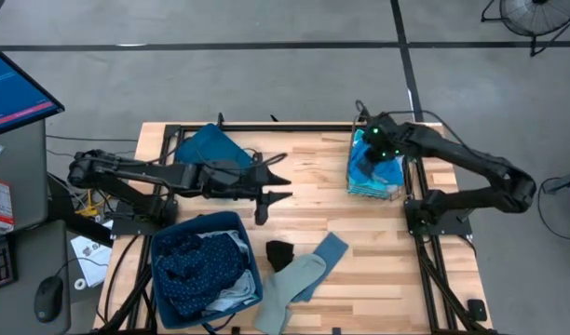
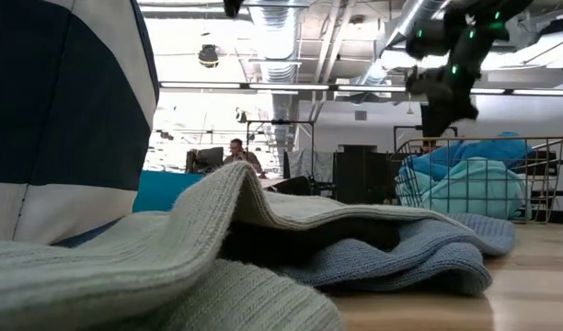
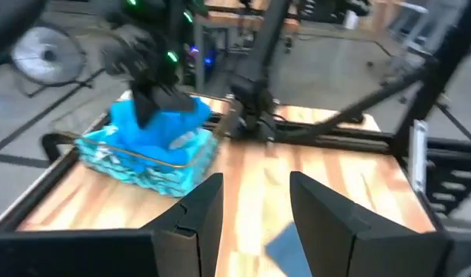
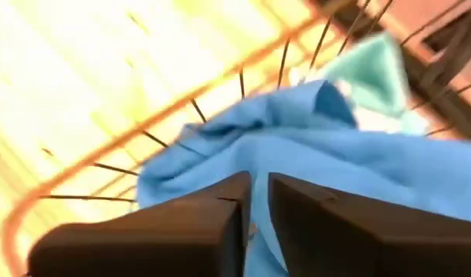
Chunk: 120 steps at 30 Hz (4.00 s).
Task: Pick & Place Cloths
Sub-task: Put the black sock into the small blue bin
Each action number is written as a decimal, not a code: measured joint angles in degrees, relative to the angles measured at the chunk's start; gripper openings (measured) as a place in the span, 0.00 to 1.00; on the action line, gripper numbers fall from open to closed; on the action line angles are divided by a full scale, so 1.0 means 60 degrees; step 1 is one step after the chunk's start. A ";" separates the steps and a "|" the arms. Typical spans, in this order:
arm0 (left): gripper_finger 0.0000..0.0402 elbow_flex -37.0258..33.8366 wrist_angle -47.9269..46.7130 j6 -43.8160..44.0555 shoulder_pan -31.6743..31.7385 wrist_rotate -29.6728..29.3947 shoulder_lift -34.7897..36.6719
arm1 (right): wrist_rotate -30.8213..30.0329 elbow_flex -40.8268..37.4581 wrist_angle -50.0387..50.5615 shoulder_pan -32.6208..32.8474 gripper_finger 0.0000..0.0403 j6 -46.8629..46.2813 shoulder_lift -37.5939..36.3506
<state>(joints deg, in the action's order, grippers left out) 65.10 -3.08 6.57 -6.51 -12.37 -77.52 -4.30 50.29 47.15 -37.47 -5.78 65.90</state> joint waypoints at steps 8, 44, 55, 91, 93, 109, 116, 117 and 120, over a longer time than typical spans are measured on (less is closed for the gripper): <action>0.34 0.0007 -0.0554 -0.0080 -0.0343 0.0803 -0.0655 | -0.0004 0.1144 0.0690 0.0120 0.31 0.0050 -0.1205; 0.71 0.0007 -0.1589 -0.0026 -0.0939 0.2751 -0.5217 | -0.0025 0.1376 0.0792 0.0707 0.52 -0.0554 -0.2177; 0.50 0.0030 -0.2590 0.0042 -0.0938 0.2841 -0.5567 | -0.0029 0.1376 0.0817 0.0707 0.51 -0.0523 -0.2173; 0.00 0.0029 -0.2717 0.1414 0.0531 -0.4493 0.1943 | -0.0029 0.1376 0.0663 0.0707 0.43 -0.0422 -0.2174; 0.00 0.0029 -0.2929 0.1059 0.0653 -0.5118 0.2324 | -0.0031 0.1376 0.0551 0.0707 0.43 -0.0259 -0.2173; 0.00 -0.0658 -0.6335 0.1198 0.3054 -0.6450 0.3492 | -0.0007 0.1376 0.0500 0.0754 0.43 -0.0204 -0.2173; 0.00 -0.2328 -0.6362 0.1219 0.4234 -0.5636 0.3593 | -0.0003 0.1376 0.0504 0.1202 0.43 -0.1281 -0.2173; 0.00 -0.2588 -0.6327 0.1219 0.4438 -0.5245 0.3610 | 0.0000 0.1376 0.0504 0.1372 0.43 -0.1410 -0.2173; 0.00 -0.3358 -0.6283 0.1230 0.4929 -0.4180 0.3615 | 0.0008 0.1181 0.0083 0.2053 0.43 -0.1784 -0.2094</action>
<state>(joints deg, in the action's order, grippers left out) 44.95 -40.78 13.96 23.06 -37.45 -55.83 -4.25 57.37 47.64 -25.16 -16.49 53.34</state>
